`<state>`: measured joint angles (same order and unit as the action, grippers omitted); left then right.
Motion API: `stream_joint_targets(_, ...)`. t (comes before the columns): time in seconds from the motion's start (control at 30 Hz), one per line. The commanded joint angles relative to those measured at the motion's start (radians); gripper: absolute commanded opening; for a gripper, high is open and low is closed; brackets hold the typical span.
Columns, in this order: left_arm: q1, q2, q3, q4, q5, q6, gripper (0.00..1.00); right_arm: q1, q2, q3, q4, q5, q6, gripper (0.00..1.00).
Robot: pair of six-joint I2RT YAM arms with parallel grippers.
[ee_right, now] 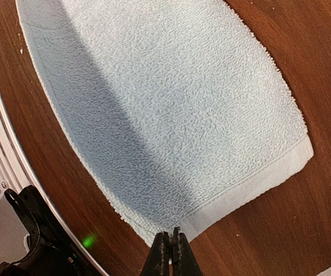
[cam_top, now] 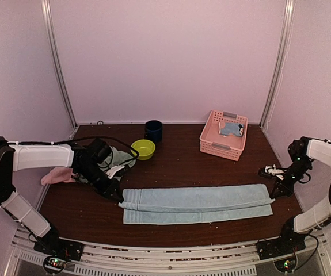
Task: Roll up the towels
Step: Fold the towel at the center of the board.
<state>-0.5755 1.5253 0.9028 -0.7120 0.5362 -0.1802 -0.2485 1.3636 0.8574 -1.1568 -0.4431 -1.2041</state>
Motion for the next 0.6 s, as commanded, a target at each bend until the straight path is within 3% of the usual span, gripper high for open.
stream_joint_targets(0.0,-0.006,-0.018,-0.01,-0.012,0.024,0.023,0.0,-0.012,-0.029,0.004,-0.045,0.023,-0.04,0.0)
stream_joint_targets(0.27,-0.06,0.002,-0.021,-0.007,0.063,0.027,0.0,-0.019,-0.043,-0.004,-0.085,0.032,-0.094,0.0)
stream_joint_targets(0.57,-0.074,0.027,-0.035,-0.021,0.006,0.02,0.0,-0.02,-0.049,-0.088,-0.06,0.102,-0.133,0.0)
